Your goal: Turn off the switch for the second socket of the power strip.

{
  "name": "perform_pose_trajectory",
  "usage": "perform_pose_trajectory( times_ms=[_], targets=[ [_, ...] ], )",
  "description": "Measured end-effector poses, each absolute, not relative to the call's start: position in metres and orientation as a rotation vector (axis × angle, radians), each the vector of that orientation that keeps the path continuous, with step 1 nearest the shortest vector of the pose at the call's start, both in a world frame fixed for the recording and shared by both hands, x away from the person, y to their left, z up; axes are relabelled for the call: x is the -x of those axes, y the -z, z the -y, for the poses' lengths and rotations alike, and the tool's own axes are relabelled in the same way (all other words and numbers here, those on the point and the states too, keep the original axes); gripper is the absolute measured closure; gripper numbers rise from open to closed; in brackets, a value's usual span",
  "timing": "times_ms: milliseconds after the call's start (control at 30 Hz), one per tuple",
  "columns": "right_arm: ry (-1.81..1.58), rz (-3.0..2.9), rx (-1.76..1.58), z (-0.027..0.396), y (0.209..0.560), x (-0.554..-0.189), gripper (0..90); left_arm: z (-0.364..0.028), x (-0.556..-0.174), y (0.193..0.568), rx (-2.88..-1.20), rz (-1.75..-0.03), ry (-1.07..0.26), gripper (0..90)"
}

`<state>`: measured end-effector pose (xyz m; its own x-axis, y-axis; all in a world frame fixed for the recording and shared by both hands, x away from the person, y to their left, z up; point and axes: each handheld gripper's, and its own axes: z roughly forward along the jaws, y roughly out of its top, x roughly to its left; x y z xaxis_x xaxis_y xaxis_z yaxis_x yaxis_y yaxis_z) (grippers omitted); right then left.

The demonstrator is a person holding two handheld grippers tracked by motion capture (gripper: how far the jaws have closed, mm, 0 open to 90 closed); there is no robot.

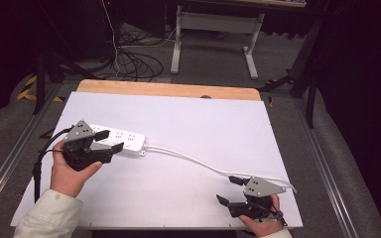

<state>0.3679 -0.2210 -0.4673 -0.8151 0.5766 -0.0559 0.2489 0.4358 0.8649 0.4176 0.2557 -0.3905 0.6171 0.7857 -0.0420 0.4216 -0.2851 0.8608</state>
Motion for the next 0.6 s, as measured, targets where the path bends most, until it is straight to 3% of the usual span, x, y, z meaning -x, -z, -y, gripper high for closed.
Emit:
perform_pose_trajectory(
  times_ms=[367,600],
  targets=[
    [-1.325,-2.348,-0.712,0.221,0.467,-0.367,26.4,-0.262,-0.383,0.395,-1.873,-0.861,-0.489,20.2],
    [-1.324,-2.348,-0.713,0.221,0.467,-0.367,26.4,-0.268,-0.367,0.410,-1.885,-0.834,-0.481,19.7]
  ],
)
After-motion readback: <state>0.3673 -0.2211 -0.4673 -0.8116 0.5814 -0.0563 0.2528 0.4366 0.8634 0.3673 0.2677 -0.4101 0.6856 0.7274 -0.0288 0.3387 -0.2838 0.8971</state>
